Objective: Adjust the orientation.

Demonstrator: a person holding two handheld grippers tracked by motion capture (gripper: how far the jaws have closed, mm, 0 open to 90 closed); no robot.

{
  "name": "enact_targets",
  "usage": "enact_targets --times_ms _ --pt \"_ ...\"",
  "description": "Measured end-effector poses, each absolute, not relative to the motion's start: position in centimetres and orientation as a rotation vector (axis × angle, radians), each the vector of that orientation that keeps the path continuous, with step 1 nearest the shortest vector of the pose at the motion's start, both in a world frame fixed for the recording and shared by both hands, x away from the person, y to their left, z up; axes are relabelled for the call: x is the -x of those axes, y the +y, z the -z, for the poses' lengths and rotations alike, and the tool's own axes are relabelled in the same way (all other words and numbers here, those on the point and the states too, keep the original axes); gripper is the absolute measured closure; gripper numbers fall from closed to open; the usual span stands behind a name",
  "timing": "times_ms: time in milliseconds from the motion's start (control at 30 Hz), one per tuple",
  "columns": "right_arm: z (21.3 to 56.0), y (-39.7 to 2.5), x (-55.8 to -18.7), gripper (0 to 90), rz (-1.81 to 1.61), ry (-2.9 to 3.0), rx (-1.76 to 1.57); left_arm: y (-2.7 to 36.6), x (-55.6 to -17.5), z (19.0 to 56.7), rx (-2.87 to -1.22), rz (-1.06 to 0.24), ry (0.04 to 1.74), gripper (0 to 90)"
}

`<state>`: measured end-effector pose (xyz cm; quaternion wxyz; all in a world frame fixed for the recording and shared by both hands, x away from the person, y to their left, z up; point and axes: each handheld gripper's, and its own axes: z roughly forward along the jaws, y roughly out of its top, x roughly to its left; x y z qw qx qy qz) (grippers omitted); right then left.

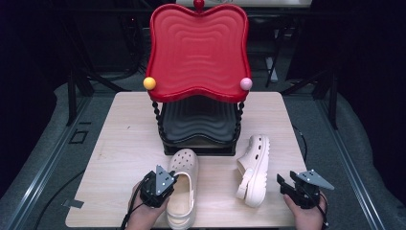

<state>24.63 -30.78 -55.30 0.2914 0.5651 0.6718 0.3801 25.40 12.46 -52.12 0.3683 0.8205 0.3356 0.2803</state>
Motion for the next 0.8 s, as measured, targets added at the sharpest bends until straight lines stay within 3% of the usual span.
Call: enact_targets --times_ms 433,667,800 --pt "54.8 -30.3 -24.4 49.7 -1.006 1.801 -1.469 14.7 -25.1 51.8 -2.000 -0.582 0.891 63.0" --pt "53.4 -29.0 -24.0 56.1 -1.036 1.825 -1.389 18.2 -24.8 51.4 -1.984 -0.594 0.938 60.4" --pt "51.6 -27.4 -23.6 64.8 -1.163 1.839 -1.313 21.7 -24.4 52.1 -1.941 -0.600 0.999 56.9"
